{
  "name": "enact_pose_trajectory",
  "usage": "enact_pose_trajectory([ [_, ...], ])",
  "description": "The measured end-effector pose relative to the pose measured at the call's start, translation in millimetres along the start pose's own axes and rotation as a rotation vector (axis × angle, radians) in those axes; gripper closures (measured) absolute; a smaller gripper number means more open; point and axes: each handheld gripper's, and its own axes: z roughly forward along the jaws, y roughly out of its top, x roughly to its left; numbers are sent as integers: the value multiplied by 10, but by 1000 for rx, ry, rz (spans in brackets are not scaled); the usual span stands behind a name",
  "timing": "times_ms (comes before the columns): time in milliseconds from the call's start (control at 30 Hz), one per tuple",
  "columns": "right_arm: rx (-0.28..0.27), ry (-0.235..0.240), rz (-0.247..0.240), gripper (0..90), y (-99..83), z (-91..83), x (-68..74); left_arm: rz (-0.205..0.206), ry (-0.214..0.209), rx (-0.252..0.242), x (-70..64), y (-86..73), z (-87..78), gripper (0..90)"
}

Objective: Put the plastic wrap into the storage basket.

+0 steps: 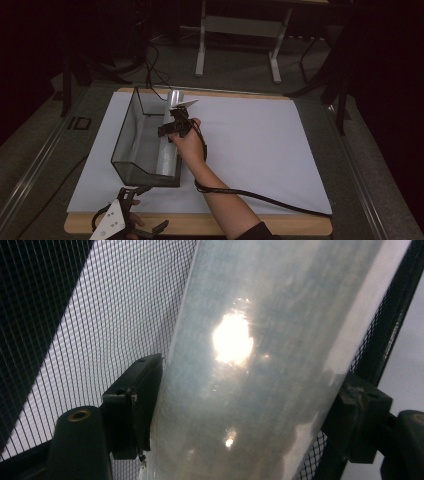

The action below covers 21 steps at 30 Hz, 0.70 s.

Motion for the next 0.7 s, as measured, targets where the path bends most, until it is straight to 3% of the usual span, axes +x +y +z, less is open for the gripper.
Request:
enact_pose_trajectory([
  [300,58,-50,-60,215,42,-83,62,0,0,2,0,0,5,6],
  [500,28,-80,-122,235,101,-348,67,-2,0,3,-6,1,15,6],
  [567,38,-67,-127,235,117,-426,55,0,0,3,-11,3,18,6],
  [700,36,-91,-172,218,99,-527,56,-2,1,7,-12,1,27,6],
])
